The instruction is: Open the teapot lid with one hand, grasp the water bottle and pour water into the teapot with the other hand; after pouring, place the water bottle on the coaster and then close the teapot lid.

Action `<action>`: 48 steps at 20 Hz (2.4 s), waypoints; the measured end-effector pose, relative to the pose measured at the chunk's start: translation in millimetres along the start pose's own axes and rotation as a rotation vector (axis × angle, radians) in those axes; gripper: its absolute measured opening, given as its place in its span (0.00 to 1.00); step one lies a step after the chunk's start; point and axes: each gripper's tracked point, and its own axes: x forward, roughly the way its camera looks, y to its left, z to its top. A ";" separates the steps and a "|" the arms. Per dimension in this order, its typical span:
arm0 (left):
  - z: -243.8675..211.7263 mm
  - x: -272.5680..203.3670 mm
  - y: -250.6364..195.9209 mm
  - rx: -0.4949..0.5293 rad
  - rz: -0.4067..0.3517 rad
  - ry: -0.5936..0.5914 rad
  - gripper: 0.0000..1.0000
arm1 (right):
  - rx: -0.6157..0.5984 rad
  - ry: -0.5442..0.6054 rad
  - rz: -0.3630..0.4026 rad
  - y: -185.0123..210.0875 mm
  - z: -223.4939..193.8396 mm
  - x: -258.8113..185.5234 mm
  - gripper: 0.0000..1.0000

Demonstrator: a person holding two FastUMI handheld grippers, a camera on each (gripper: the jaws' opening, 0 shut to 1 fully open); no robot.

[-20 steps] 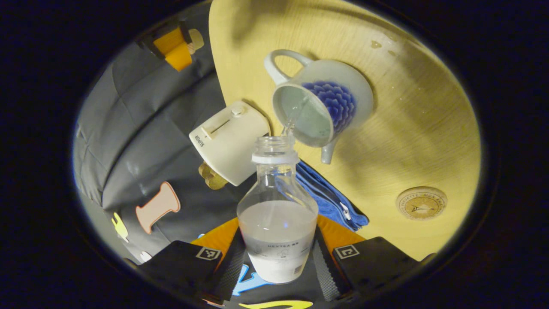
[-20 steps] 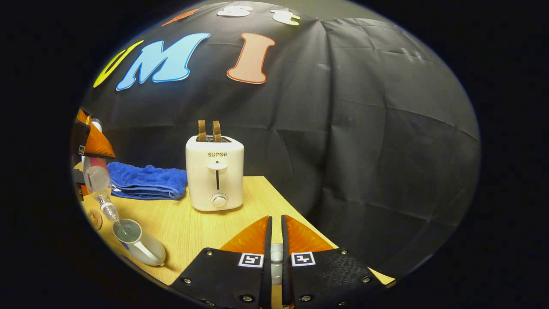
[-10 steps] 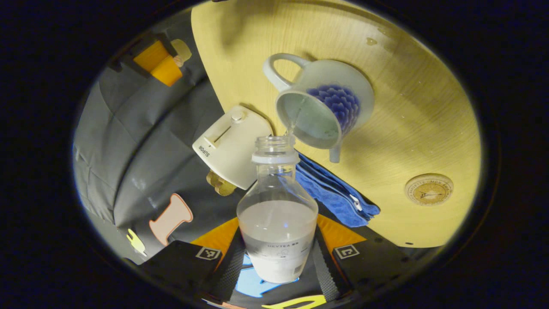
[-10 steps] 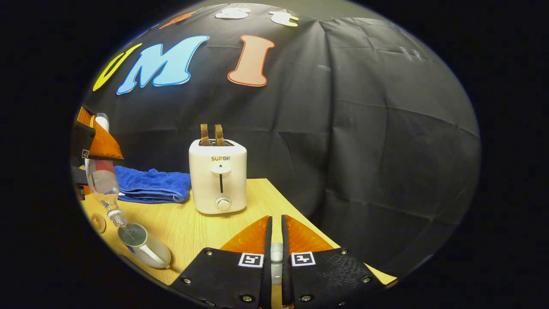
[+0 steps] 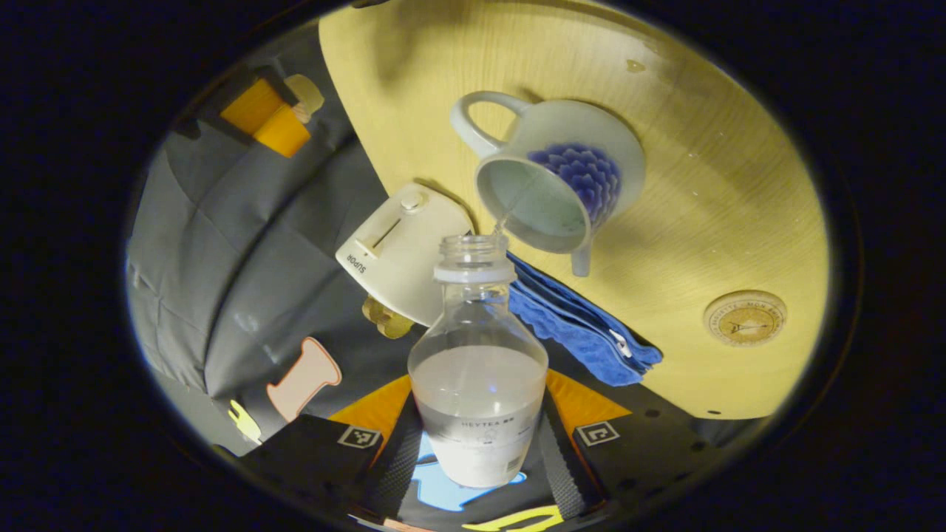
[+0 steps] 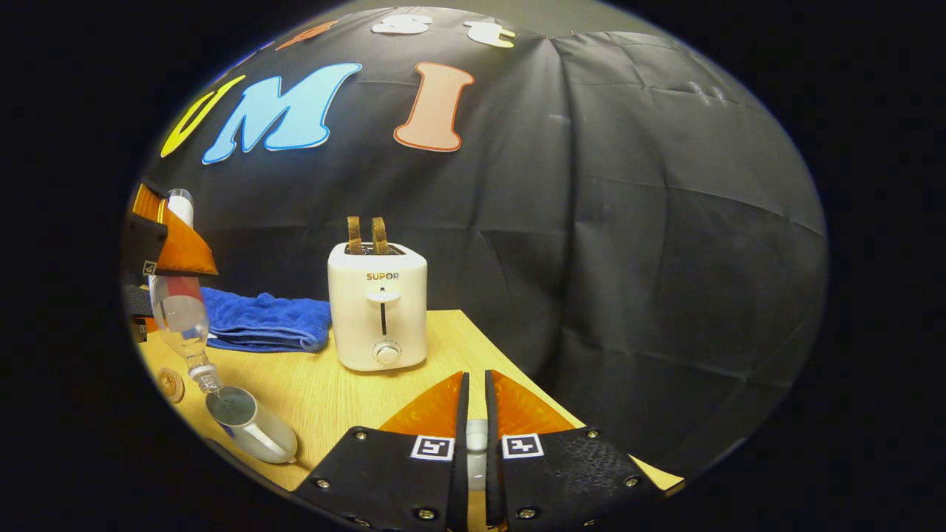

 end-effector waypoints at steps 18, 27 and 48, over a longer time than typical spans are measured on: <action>-51.6 -42.6 -98.7 -1.084 0.008 -0.035 0.87 | 0.007 -0.016 0.033 19.4 2.4 -0.8 0.09; -65.3 -35.9 -134.5 -1.853 0.061 -0.013 0.87 | 0.059 -0.024 0.098 39.7 3.2 -1.4 0.10; -58.9 -7.4 -140.9 -2.341 0.148 -0.088 0.88 | 0.088 -0.039 0.090 35.2 7.0 -2.7 0.10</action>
